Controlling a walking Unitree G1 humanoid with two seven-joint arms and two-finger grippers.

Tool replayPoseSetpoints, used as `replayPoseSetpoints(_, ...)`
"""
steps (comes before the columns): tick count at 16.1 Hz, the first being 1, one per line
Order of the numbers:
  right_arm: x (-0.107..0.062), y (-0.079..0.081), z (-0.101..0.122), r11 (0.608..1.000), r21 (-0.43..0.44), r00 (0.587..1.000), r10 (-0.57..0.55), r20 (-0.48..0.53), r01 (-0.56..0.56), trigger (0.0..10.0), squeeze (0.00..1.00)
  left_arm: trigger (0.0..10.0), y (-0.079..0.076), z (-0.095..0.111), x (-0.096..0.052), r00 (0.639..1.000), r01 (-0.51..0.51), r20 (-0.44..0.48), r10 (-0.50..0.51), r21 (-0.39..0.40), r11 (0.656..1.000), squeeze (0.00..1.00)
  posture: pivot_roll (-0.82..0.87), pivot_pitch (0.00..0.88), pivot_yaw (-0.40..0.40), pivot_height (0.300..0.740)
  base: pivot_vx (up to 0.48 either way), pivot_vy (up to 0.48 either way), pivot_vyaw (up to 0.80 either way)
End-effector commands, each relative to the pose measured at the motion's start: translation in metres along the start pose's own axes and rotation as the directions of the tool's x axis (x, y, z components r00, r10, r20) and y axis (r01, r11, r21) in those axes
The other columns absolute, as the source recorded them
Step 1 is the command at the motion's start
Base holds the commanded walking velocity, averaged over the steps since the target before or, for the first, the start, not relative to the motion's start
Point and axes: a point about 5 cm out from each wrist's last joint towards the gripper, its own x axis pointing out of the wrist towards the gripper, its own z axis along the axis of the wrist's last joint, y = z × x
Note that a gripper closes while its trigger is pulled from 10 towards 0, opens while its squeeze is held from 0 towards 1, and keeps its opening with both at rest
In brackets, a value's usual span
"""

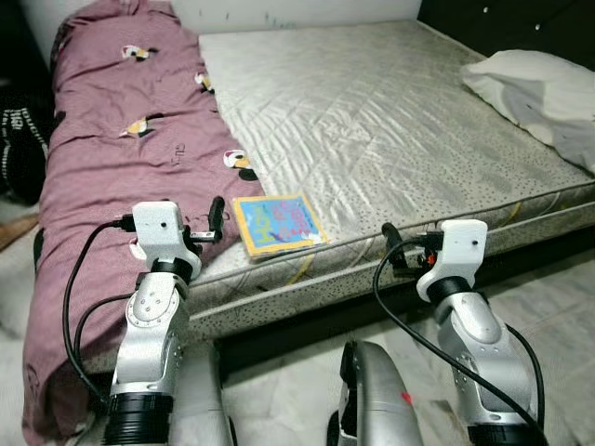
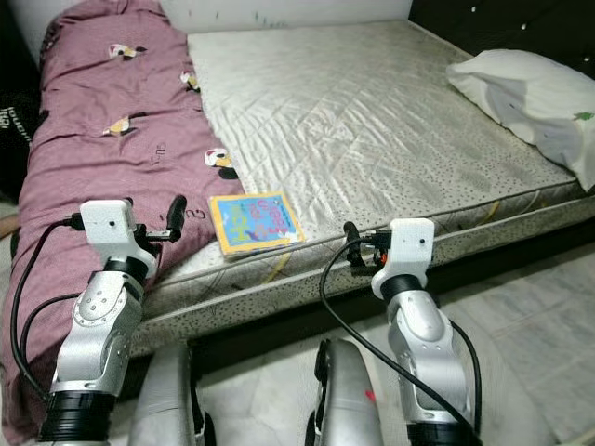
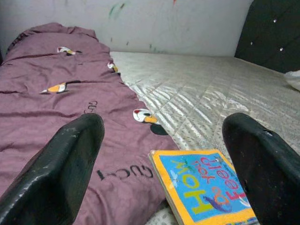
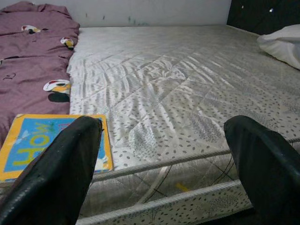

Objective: Clean up the room

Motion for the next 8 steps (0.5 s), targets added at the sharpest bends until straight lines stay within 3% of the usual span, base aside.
replayPoseSetpoints(1, 0.0000, -0.0024, 0.0002, 1.000, 0.004, 1.000, -0.009, -0.004, 0.009, 10.0, 0.00, 10.0, -0.0029, 0.0032, 0.0032, 1.000, 0.012, 0.012, -0.011, -0.002, 1.000, 0.00, -0.06, 0.000, -0.029, 0.558, 0.000, 0.000, 0.00)
replayPoseSetpoints(2, 0.0001, -0.0025, 0.0000, 1.000, 0.006, 1.000, -0.011, -0.004, 0.011, 10.0, 0.00, 10.0, -0.0039, 0.0032, 0.0031, 1.000, 0.012, 0.013, -0.012, -0.003, 1.000, 0.00, -0.06, 0.000, -0.029, 0.558, 0.000, 0.000, 0.00)
replayPoseSetpoints(8, 0.0000, -0.0022, 0.0001, 1.000, 0.006, 1.000, -0.008, -0.005, 0.008, 10.0, 0.00, 10.0, -0.0083, -0.0001, 0.0013, 1.000, 0.022, 0.003, -0.022, -0.013, 1.000, 0.00, -0.06, 0.000, -0.031, 0.558, 0.296, 0.000, 0.00)
